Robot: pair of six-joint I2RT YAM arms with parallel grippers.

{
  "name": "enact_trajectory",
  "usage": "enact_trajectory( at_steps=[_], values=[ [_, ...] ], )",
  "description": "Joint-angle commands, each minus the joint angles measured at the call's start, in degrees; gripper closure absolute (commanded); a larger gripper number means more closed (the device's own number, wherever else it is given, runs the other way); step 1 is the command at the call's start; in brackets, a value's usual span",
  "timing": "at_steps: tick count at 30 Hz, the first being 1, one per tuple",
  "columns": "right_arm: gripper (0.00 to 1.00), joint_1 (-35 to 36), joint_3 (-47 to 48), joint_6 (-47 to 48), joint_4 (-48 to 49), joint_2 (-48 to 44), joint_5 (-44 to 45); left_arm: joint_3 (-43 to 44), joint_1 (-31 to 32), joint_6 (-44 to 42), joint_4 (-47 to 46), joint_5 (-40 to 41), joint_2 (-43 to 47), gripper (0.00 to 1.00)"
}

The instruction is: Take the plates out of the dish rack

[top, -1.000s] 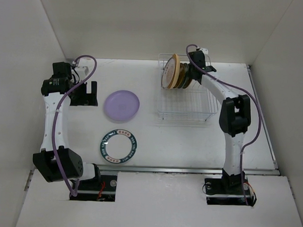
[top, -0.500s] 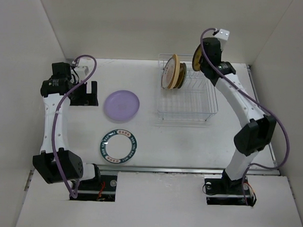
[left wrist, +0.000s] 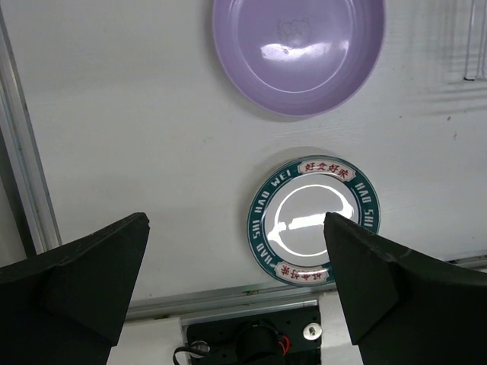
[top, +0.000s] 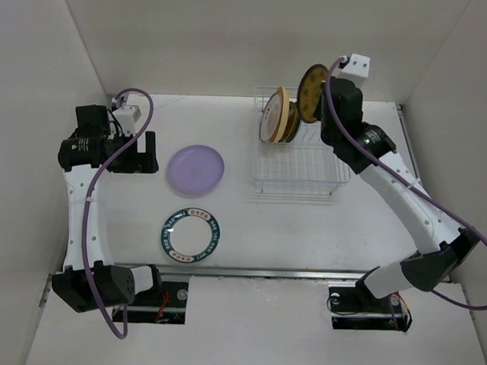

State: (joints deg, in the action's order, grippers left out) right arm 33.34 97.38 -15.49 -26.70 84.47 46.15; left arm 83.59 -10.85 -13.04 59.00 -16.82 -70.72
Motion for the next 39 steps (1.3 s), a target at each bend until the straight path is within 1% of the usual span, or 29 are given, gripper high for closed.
enact_trajectory(
  at_steps=[1,3,4,6,7,8,10,11,14,17,19,21,22,25,30,34,35,37,38,39],
  values=[
    [1.00,4.3,-0.7,1.7,1.0,-1.5,-10.8,0.3,0.2,-1.7,0.7,-4.9,1.4,0.01],
    [1.00,5.5,-1.3,1.7,0.3,0.5,-18.5,1.1,0.2,-2.3,0.7,-7.3,1.4,0.01],
    [1.00,5.5,-1.8,1.7,0.3,1.2,-26.6,1.7,0.2,-3.0,-0.6,-10.0,1.4,0.01],
    [1.00,6.0,-3.3,0.8,3.7,3.7,-34.7,2.3,0.7,-3.7,-1.2,-13.0,-0.3,0.01],
    [1.00,6.0,-3.3,-0.7,5.0,4.7,-38.4,2.3,0.7,-3.7,-1.9,-16.4,-0.8,0.01],
    [1.00,6.0,-3.9,-1.4,6.0,5.8,-44.1,3.0,1.5,-3.7,-1.9,-18.0,-1.6,0.01],
    [1.00,6.0,-3.9,-3.7,9.4,8.8,-47.3,3.5,1.5,-4.3,-2.5,-21.1,-3.8,0.01],
    [1.00,6.6,-3.9,-4.3,10.3,9.7,-48.4,3.5,1.5,-4.3,-2.5,-24.3,-4.6,0.01],
    [1.00,6.6,-3.9,-6.1,12.9,12.8,-52.0,4.1,2.1,-5.5,-3.0,-28.5,-8.3,0.01],
    [1.00,6.6,-4.7,-6.7,16.1,14.3,-57.6,6.1,2.8,-6.7,-3.0,-30.4,-12.7,0.01],
    [1.00,7.2,-5.4,-6.8,18.3,14.9,-61.7,7.5,5.0,-8.5,-1.5,-32.3,-14.8,0.01],
    [1.00,7.2,-5.9,-7.3,20.9,16.7,-63.0,8.7,6.0,-9.1,-1.5,-35.3,-17.3,0.01],
    [1.00,7.2,-5.9,-7.3,20.9,17.3,-63.5,8.7,6.0,-9.7,-1.5,-35.8,-18.0,0.01],
    [1.00,7.7,-5.9,-7.3,23.0,19.1,-64.2,8.7,6.5,-7.6,-5.5,-35.8,-19.9,0.01],
    [1.00,7.7,-8.4,-8.3,28.3,21.0,-67.2,9.2,7.6,-10.9,-3.9,-37.9,-23.7,0.09],
    [1.00,7.7,-8.4,-8.3,30.0,22.3,-71.5,9.7,8.2,-11.7,-2.8,-39.9,-26.7,0.30],
    [1.00,7.7,-8.4,-8.3,30.0,22.3,-71.5,10.3,8.2,-11.7,-2.8,-40.5,-27.5,0.41],
    [1.00,7.7,-8.4,-8.9,30.6,22.8,-72.1,10.3,8.2,-11.7,-2.2,-40.5,-28.2,0.53],
    [1.00,7.7,-8.4,-8.9,31.2,22.8,-72.1,11.0,8.2,-11.7,-1.5,-41.3,-28.2,0.58],
    [1.00,7.7,-8.4,-8.9,31.7,22.8,-72.1,11.0,8.2,-12.4,-0.3,-41.8,-28.9,0.70]
  ],
)
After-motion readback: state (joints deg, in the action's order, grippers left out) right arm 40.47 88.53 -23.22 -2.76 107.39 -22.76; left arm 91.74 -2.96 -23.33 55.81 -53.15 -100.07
